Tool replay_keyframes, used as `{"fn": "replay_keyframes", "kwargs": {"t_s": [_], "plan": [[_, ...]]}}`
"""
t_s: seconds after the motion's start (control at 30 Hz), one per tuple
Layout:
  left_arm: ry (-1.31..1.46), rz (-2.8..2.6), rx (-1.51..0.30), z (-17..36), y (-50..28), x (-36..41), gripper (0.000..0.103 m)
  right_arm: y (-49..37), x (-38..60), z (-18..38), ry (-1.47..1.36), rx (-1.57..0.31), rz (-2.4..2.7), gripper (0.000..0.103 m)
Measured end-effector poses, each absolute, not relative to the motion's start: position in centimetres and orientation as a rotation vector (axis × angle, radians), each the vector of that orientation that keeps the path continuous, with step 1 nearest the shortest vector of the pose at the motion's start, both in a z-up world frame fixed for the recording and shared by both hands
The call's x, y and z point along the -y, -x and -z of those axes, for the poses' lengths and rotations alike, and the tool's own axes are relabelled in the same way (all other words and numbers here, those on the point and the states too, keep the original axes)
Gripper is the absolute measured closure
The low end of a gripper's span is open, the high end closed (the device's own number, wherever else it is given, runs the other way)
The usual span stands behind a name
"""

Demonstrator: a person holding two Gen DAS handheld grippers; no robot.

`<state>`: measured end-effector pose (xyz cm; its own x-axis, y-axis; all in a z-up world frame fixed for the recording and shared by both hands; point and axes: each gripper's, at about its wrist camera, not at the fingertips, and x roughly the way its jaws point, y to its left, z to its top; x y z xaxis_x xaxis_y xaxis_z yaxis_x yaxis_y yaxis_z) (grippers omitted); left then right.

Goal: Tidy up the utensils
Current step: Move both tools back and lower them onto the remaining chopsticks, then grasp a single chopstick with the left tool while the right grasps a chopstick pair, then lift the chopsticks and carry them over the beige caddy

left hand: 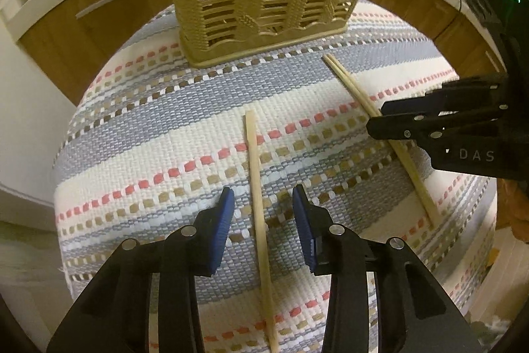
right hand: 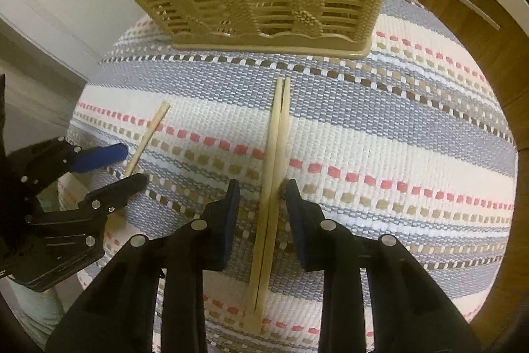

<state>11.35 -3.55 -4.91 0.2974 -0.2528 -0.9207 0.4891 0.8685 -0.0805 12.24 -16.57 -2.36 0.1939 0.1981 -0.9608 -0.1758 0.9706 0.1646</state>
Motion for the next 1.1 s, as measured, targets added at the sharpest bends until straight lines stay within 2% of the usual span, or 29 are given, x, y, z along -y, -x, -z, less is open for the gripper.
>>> {"fn": "replay_keyframes", "kwargs": {"t_s": [0.07,0.2,0.23,0.3,0.43,0.5,0.77,1.1], "plan": [[-0.266,0.493,-1.178,4.8,-11.5,4.2,0.069,-12.4,15.6,2.5,0.019,-1.358,-0.249,0.081],[-0.340,0.453,-1.188,5.0,-11.9,5.2,0.079,-12.4,14.5,2.8,0.082,-1.364,-0.225,0.090],[-0.344,0.452,-1.191,5.0,-12.0,5.4,0.080,-12.4,14.2,2.9,0.094,-1.363,-0.219,0.091],[-0.349,0.449,-1.195,5.0,-12.1,5.8,0.088,-12.5,14.2,2.9,0.079,-1.366,-0.217,0.091],[-0.347,0.425,-1.189,4.9,-11.9,6.6,0.092,-12.6,14.3,3.1,0.035,-1.372,-0.221,0.092],[-0.351,0.401,-1.174,5.1,-11.7,6.6,0.099,-12.5,14.6,3.0,0.034,-1.365,-0.226,0.092],[-0.189,0.462,-1.088,3.6,-10.1,4.3,0.099,-10.4,17.0,1.2,-0.045,-1.252,-0.327,0.093],[-0.071,0.544,-0.775,-4.0,-5.7,2.8,0.099,-7.2,20.7,-5.2,-0.124,-1.014,-0.431,0.093]]}}
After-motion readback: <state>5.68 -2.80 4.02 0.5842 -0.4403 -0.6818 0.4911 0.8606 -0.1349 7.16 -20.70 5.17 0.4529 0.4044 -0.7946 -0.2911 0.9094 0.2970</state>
